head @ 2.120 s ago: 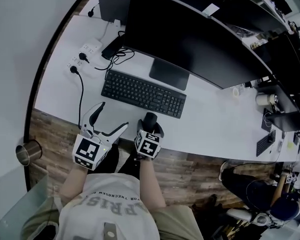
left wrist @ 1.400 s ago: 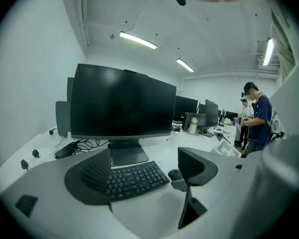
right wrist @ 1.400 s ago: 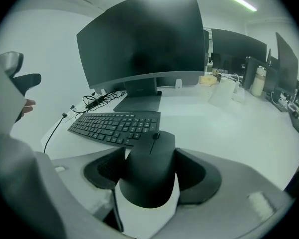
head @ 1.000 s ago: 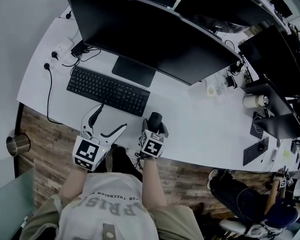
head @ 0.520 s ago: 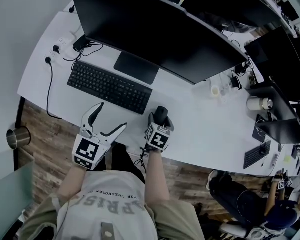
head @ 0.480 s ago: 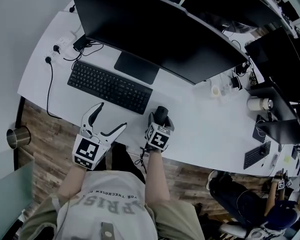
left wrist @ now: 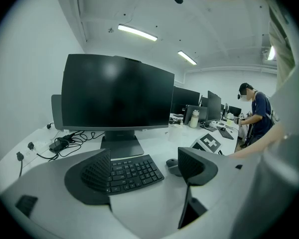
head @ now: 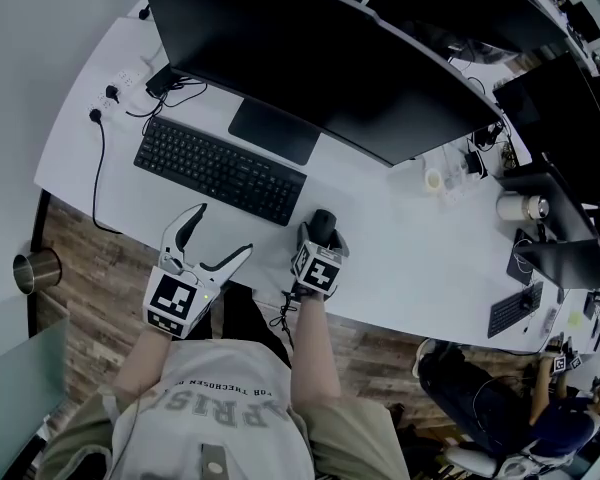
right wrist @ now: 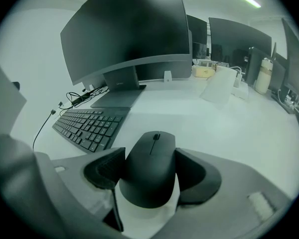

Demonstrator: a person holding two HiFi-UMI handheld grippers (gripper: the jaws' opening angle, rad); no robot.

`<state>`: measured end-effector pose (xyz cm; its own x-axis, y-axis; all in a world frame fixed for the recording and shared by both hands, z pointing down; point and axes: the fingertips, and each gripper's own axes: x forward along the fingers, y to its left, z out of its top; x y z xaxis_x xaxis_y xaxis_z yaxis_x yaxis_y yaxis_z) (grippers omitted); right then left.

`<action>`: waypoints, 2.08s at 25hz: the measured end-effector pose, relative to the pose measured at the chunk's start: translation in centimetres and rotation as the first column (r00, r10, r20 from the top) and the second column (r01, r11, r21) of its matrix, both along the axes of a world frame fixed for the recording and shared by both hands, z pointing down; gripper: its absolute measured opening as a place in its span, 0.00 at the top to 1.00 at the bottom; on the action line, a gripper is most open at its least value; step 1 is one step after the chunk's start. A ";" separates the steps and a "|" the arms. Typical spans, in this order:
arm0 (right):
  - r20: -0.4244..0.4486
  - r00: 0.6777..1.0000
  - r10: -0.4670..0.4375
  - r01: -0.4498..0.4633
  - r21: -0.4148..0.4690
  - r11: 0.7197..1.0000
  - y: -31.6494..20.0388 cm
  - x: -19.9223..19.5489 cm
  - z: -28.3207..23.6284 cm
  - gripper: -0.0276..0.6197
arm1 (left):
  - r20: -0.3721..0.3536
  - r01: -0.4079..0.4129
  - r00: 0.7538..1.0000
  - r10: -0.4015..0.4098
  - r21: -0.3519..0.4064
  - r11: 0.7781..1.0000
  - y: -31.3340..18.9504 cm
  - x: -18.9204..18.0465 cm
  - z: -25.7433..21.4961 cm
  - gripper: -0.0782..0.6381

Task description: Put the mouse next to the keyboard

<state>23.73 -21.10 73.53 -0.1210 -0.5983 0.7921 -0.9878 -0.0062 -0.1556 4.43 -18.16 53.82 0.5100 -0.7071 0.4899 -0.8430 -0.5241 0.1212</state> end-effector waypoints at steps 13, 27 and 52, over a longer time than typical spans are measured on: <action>-0.007 1.000 -0.011 0.011 -0.008 1.000 0.1 0.0 0.9 0.46 | 0.004 -0.009 1.000 0.009 -0.008 1.000 0.3 0.1 0.4 0.33; -0.008 1.000 -0.009 0.009 0.068 0.998 0.2 0.1 -0.4 0.44 | 0.010 -0.013 1.000 0.013 -0.014 1.000 0.8 -0.5 0.6 0.33; -0.001 0.999 0.043 -0.030 0.700 0.713 5.6 -2.5 -27.3 0.56 | -0.060 -0.122 0.988 0.141 0.250 0.961 -1.1 -0.4 -8.6 0.33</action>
